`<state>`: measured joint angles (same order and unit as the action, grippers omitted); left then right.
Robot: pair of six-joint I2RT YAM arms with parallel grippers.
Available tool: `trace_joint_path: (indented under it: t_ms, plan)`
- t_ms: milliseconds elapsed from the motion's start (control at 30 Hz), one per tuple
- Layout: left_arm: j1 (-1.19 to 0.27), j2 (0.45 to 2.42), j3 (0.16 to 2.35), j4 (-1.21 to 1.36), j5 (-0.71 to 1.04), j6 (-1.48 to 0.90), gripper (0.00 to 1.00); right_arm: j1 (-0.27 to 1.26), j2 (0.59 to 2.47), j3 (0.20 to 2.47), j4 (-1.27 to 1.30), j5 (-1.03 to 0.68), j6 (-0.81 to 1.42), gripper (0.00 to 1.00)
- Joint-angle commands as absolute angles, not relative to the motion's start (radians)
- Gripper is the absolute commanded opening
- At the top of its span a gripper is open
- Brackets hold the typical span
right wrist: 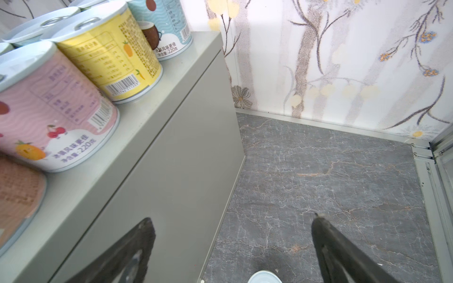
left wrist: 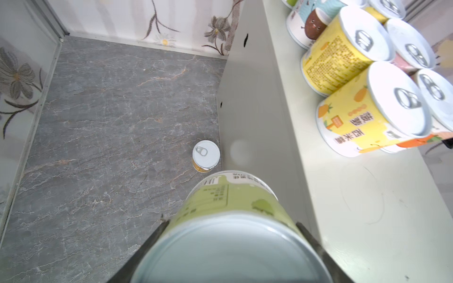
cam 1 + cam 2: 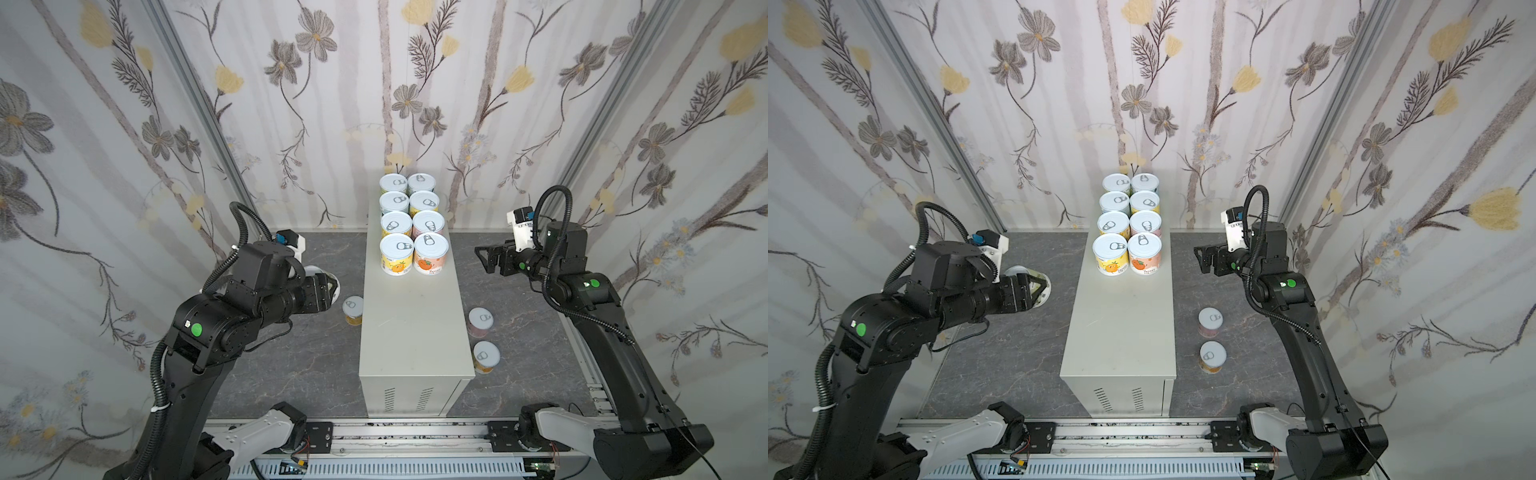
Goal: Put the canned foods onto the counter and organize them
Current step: 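Lift the green can over the counter with the left gripper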
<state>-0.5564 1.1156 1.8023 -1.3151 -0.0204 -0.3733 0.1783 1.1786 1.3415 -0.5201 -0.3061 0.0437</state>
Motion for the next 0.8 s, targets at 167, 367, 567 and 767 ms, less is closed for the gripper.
trace_joint_path:
  t_ms: [167, 367, 567, 767]
  plan:
    - [-0.662, 1.202, 1.981, -1.382, 0.069, -0.323, 0.52, 0.230, 1.111, 1.299, -0.502, -0.272, 0.042, 1.00]
    - [-0.803, 1.282, 1.986, -1.382, 0.025, -0.347, 0.54, 0.233, 1.063, 1.251, -0.499, -0.259, 0.043, 1.00]
    - [-0.930, 1.362, 2.012, -1.384, -0.044, -0.378, 0.59, 0.233, 1.038, 1.226, -0.491, -0.261, 0.035, 1.00]
    - [-0.977, 1.393, 2.006, -1.387, -0.051, -0.401, 0.67, 0.233, 1.031, 1.207, -0.485, -0.264, 0.016, 1.00]
